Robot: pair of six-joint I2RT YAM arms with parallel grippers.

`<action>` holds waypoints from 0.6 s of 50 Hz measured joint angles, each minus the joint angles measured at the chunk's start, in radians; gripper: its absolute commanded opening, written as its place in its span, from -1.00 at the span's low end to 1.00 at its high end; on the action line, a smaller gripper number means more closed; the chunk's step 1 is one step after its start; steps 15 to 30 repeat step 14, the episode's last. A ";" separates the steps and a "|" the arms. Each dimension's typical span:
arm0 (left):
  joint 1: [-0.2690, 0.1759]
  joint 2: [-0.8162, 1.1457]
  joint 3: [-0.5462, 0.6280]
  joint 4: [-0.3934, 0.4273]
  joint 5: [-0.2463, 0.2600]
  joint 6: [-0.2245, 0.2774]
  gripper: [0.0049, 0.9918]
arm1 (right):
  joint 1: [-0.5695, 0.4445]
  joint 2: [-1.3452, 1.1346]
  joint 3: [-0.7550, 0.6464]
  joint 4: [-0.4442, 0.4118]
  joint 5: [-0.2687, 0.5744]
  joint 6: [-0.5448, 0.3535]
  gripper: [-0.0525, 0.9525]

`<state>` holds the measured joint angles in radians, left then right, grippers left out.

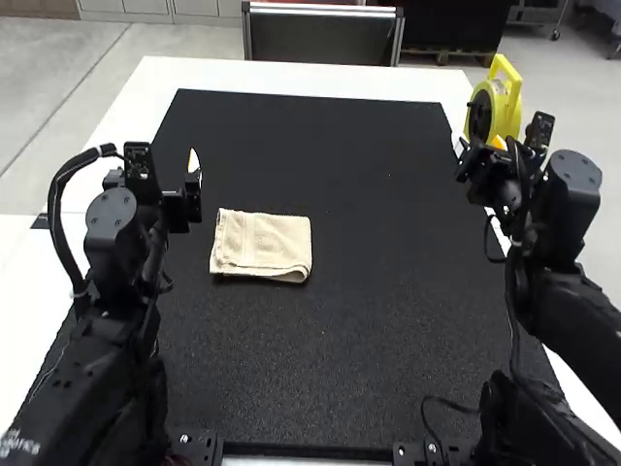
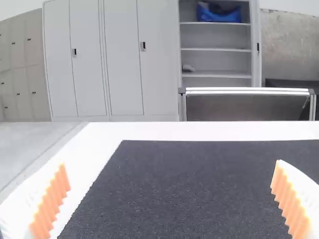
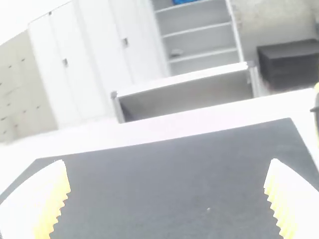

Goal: Fold the towel.

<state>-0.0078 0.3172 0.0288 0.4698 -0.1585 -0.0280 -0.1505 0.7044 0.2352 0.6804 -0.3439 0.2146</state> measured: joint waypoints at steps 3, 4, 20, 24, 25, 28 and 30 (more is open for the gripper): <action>0.000 -0.116 -0.022 -0.074 -0.013 0.013 0.93 | -0.032 -0.062 -0.024 -0.008 -0.008 -0.002 0.91; 0.000 -0.154 -0.023 -0.109 -0.016 0.017 0.93 | -0.041 -0.079 -0.028 -0.011 -0.012 -0.003 0.91; 0.002 -0.300 -0.024 -0.163 -0.034 0.042 0.93 | -0.122 -0.229 -0.069 -0.089 -0.107 -0.002 0.91; 0.002 -0.300 -0.024 -0.163 -0.034 0.042 0.93 | -0.122 -0.229 -0.069 -0.089 -0.107 -0.002 0.91; 0.002 -0.300 -0.024 -0.163 -0.034 0.042 0.93 | -0.122 -0.229 -0.069 -0.089 -0.107 -0.002 0.91; 0.002 -0.300 -0.024 -0.163 -0.034 0.042 0.93 | -0.122 -0.229 -0.069 -0.089 -0.107 -0.002 0.91; 0.002 -0.300 -0.024 -0.163 -0.034 0.042 0.93 | -0.122 -0.229 -0.069 -0.089 -0.107 -0.002 0.91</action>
